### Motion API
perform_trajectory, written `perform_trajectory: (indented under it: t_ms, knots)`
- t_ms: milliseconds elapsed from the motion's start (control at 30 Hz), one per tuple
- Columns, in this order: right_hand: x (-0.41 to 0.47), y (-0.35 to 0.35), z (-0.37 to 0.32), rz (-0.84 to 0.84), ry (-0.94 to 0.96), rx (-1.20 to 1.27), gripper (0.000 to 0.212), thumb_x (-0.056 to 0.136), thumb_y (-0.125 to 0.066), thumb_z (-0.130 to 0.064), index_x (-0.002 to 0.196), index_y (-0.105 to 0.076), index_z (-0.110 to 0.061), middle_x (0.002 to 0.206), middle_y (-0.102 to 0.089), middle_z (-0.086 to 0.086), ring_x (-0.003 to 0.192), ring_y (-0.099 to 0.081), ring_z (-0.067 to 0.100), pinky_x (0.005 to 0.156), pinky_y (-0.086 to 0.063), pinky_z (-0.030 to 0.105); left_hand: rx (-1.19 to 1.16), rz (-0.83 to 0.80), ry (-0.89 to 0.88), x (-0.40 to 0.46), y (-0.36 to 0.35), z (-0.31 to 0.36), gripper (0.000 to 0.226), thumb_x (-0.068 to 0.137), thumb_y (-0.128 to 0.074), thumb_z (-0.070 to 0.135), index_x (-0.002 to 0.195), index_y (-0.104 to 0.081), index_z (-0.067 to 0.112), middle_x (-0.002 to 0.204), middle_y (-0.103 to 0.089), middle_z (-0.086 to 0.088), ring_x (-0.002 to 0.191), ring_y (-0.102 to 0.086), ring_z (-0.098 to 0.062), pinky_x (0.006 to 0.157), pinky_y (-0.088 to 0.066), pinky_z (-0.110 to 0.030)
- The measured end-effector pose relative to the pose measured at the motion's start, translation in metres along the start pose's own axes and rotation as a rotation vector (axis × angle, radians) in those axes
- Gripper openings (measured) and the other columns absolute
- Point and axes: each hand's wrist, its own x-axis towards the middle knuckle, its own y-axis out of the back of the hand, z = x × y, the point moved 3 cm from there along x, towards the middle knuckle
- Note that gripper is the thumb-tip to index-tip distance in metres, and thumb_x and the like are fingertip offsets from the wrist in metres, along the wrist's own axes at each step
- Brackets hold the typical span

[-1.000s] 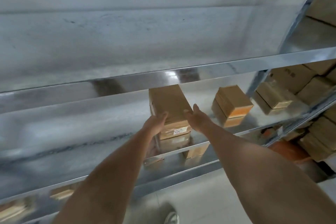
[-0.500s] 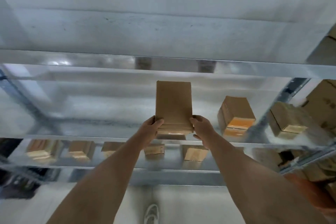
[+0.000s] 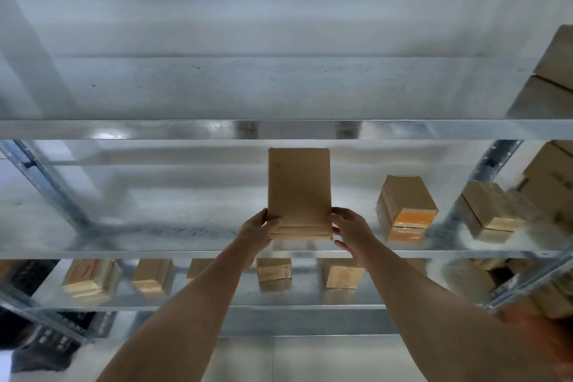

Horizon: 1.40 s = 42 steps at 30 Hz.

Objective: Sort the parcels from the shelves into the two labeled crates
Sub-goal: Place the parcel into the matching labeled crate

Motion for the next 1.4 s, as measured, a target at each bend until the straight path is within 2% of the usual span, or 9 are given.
perform_trajectory:
  t_ms: [167, 333, 500, 567, 667, 800, 933, 1100, 1400]
  knots:
    - [-0.005, -0.012, -0.005, 0.016, 0.000, 0.065, 0.019, 0.104, -0.051, -0.022, 0.120, -0.062, -0.021, 0.114, -0.065, 0.000, 0.104, -0.062, 0.019, 0.090, -0.047, 0.037, -0.007, -0.033, -0.013, 0.002, 0.015, 0.010, 0.015, 0.099, -0.061, 0.021, 0.109, -0.061, 0.033, 0.107, -0.062, 0.008, 0.111, -0.053, -0.016, 0.099, -0.044, -0.037]
    - [-0.002, -0.012, 0.005, 0.040, -0.037, 0.148, 0.025, 0.104, -0.051, -0.030, 0.124, -0.062, -0.021, 0.126, -0.066, -0.001, 0.115, -0.062, 0.022, 0.095, -0.047, 0.040, -0.070, -0.100, 0.026, 0.000, 0.026, 0.005, 0.035, 0.099, -0.062, 0.019, 0.134, -0.058, 0.018, 0.118, -0.065, 0.003, 0.118, -0.056, -0.017, 0.107, -0.043, -0.039]
    - [0.002, -0.003, 0.012, -0.114, -0.092, 0.243, 0.077, 0.084, -0.073, -0.047, 0.147, -0.040, -0.017, 0.147, -0.045, -0.001, 0.141, -0.039, 0.025, 0.120, -0.026, 0.052, -0.234, -0.260, 0.142, 0.001, 0.040, -0.003, 0.035, 0.100, -0.058, 0.016, 0.135, -0.054, 0.011, 0.130, -0.064, -0.012, 0.126, -0.057, -0.027, 0.111, -0.041, -0.049]
    - [0.001, -0.003, 0.012, -0.200, -0.098, 0.291, 0.068, 0.080, -0.073, -0.045, 0.137, -0.052, -0.014, 0.139, -0.057, 0.003, 0.131, -0.052, 0.025, 0.118, -0.030, 0.049, -0.184, -0.251, 0.122, 0.001, 0.037, 0.004, 0.035, 0.101, -0.057, 0.018, 0.136, -0.054, 0.013, 0.125, -0.065, -0.008, 0.123, -0.057, -0.024, 0.112, -0.037, -0.051]
    - [0.002, -0.004, 0.012, -0.122, -0.041, 0.339, 0.053, 0.083, -0.077, -0.033, 0.130, -0.057, -0.017, 0.126, -0.064, 0.010, 0.112, -0.063, 0.030, 0.097, -0.051, 0.043, 0.056, -0.030, -0.021, 0.006, 0.032, 0.015, 0.045, 0.100, -0.061, 0.018, 0.143, -0.052, 0.022, 0.111, -0.063, 0.007, 0.095, -0.061, -0.009, 0.092, -0.046, -0.035]
    - [0.001, -0.011, 0.004, -0.039, 0.058, 0.359, 0.036, 0.090, -0.074, -0.019, 0.121, -0.055, -0.018, 0.118, -0.066, 0.011, 0.104, -0.066, 0.027, 0.079, -0.057, 0.037, 0.039, -0.078, -0.046, 0.006, 0.009, 0.025, 0.042, 0.100, -0.060, 0.028, 0.141, -0.055, 0.020, 0.126, -0.063, 0.000, 0.101, -0.061, -0.013, 0.096, -0.050, -0.035]
    - [0.004, -0.019, -0.005, 0.037, 0.178, 0.187, 0.035, 0.092, -0.071, -0.016, 0.124, -0.057, -0.017, 0.120, -0.069, 0.003, 0.102, -0.068, 0.020, 0.090, -0.059, 0.042, 0.023, -0.219, -0.068, 0.001, -0.011, 0.035, 0.042, 0.094, -0.063, 0.049, 0.129, -0.054, 0.026, 0.121, -0.067, 0.006, 0.105, -0.063, -0.010, 0.098, -0.048, -0.034]
    - [0.001, -0.022, -0.012, 0.025, 0.278, 0.053, 0.033, 0.095, -0.066, -0.018, 0.128, -0.065, -0.017, 0.117, -0.071, -0.002, 0.100, -0.068, 0.012, 0.089, -0.057, 0.031, 0.016, -0.195, -0.113, 0.012, -0.003, 0.024, 0.047, 0.092, -0.072, 0.027, 0.135, -0.054, 0.030, 0.120, -0.068, 0.008, 0.105, -0.066, -0.010, 0.075, -0.053, -0.021]
    - [0.002, -0.024, -0.011, 0.010, 0.277, 0.049, 0.030, 0.096, -0.065, -0.021, 0.127, -0.064, -0.019, 0.110, -0.068, -0.012, 0.100, -0.066, 0.009, 0.082, -0.054, 0.022, -0.004, -0.191, -0.111, 0.008, -0.004, 0.026, 0.048, 0.094, -0.069, 0.026, 0.139, -0.052, 0.025, 0.116, -0.066, 0.012, 0.102, -0.063, -0.004, 0.069, -0.049, -0.015]
